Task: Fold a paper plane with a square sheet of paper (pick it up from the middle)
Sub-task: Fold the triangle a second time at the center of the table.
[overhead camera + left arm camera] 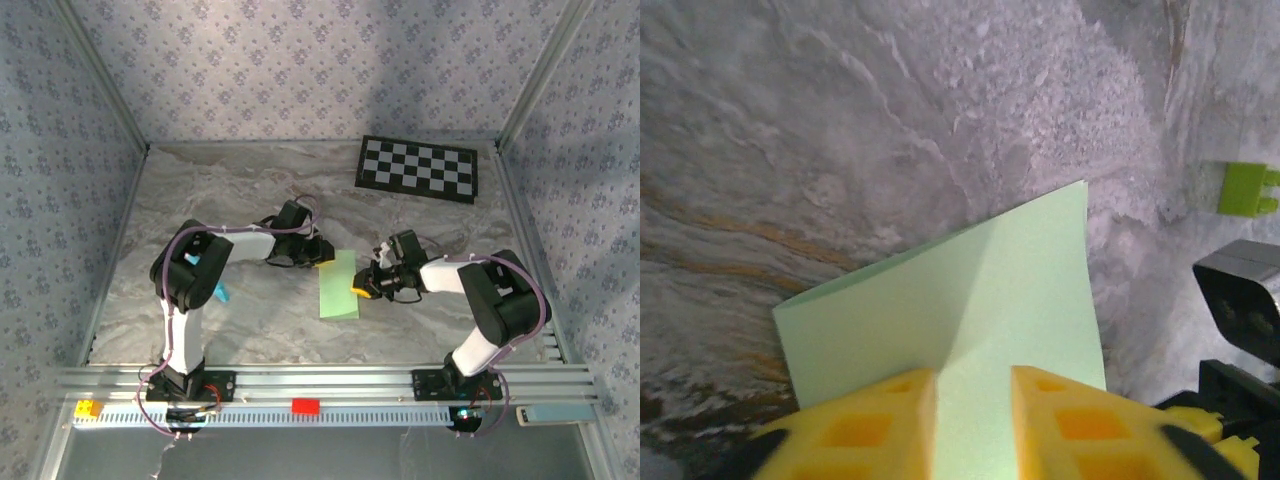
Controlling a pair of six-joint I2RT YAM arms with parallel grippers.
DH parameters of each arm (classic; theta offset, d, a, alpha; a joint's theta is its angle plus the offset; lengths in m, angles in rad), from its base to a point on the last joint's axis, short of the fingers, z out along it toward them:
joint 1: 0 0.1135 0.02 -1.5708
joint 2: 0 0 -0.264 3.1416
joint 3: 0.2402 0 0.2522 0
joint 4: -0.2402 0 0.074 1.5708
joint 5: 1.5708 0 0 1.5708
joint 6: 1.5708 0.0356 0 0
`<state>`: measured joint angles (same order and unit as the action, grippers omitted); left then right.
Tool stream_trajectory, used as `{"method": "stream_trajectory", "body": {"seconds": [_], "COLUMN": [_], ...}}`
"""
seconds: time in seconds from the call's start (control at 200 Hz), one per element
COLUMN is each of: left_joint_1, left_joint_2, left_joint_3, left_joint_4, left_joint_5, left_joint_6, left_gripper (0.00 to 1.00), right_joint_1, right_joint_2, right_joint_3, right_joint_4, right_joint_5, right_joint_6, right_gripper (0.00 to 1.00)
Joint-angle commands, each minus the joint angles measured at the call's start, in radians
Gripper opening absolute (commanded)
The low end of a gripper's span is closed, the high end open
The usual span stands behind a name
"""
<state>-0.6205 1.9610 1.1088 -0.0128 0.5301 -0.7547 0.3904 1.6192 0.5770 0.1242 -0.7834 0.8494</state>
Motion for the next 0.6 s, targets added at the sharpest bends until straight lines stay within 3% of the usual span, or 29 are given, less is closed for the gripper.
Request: {"method": "stream_trajectory", "body": {"seconds": [0.0, 0.16, 0.455, 0.595], "left_joint_1": [0.000, -0.018, -0.127, -0.154], "left_joint_2": [-0.080, -0.193, -0.425, -0.528], "left_joint_3": [-0.014, -0.052, -0.223, -0.319], "left_joint_4": [-0.048, -0.076, -0.068, -0.028], "left_joint_5": [-0.052, -0.110, -0.332, -0.408], "left_joint_6": [0.032, 0.060, 0.087, 0.072], "left_gripper": [0.33, 0.44, 0.43, 0.41], "right_joint_1": [-0.006, -0.006, 0.013, 0.045], "right_joint_2": [0.000, -0.013, -0.066, -0.067], "right_joint_3": [-0.003, -0.015, -0.070, -0.031], "right_joint_4": [0.028, 0.038, 0.133, 0.102], "right_joint_5": [-0.019, 0.006, 0.112, 0.082], "right_joint_6": [0.010, 0.048, 0.217, 0.175], "right_gripper": [0.09, 0.07, 0.06, 0.12]}}
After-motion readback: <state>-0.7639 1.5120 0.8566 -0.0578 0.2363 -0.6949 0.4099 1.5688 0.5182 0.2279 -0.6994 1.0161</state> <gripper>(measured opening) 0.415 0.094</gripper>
